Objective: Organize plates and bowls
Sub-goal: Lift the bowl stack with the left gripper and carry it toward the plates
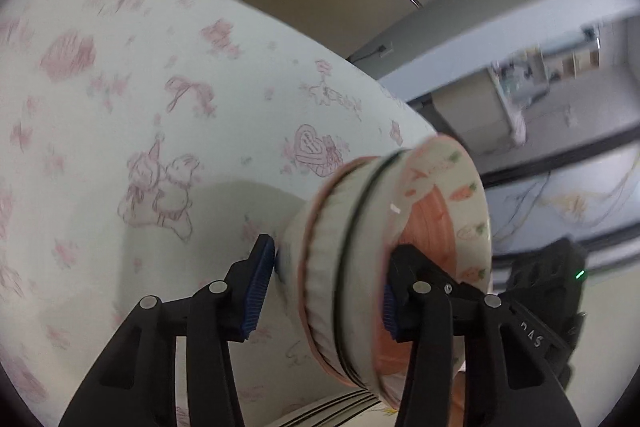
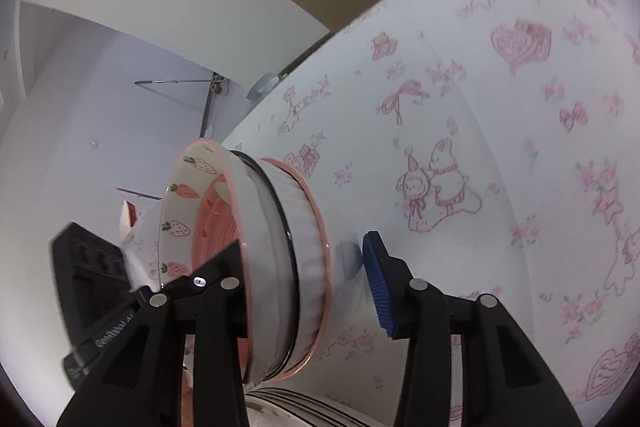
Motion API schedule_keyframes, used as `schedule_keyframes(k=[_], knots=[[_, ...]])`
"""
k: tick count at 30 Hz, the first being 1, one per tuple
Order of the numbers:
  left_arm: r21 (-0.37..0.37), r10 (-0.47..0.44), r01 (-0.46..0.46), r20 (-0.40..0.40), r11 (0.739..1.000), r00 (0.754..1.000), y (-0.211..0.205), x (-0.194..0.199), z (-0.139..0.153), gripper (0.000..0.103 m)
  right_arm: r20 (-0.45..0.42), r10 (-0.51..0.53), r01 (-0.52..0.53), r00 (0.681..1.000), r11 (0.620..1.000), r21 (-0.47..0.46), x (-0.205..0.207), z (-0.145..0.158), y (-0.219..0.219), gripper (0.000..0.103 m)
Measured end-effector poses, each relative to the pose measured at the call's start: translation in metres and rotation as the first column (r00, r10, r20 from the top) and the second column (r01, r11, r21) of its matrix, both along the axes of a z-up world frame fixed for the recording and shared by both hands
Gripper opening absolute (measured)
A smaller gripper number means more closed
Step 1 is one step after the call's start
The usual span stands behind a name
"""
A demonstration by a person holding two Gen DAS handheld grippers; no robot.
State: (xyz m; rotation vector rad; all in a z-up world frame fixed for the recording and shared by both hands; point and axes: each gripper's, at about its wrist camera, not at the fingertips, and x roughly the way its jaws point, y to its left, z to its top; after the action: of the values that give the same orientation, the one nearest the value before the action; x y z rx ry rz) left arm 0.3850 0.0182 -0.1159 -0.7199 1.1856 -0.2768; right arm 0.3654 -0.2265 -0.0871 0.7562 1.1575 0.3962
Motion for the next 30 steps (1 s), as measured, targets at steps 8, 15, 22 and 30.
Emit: schedule_keyframes(k=[8,15,22,30], knots=[[-0.092,-0.025,0.022,-0.029,0.996,0.999,0.005,0.007,-0.011,0.053,-0.021,0.001,0.000,1.000,0.998,0.056,0.002,-0.009,-0.001,0.045],[-0.093,-0.024,0.022,-0.020,0.995,1.000,0.000,0.007,-0.013,0.056,-0.030,-0.011,0.014,0.999,0.995,0.097,0.004,-0.016,-0.004,0.044],[-0.066,-0.026,0.024,-0.035,0.998,0.999,-0.004,0.003,-0.011,0.056,-0.029,-0.002,0.003,1.000,0.998,0.060,0.001,-0.010,0.000,0.043],[-0.050,-0.024,0.024,0.012,0.998,1.000,0.002,-0.001,0.012,0.056,0.013,0.010,-0.011,1.000,0.998,0.058,0.000,0.006,0.006,0.044]])
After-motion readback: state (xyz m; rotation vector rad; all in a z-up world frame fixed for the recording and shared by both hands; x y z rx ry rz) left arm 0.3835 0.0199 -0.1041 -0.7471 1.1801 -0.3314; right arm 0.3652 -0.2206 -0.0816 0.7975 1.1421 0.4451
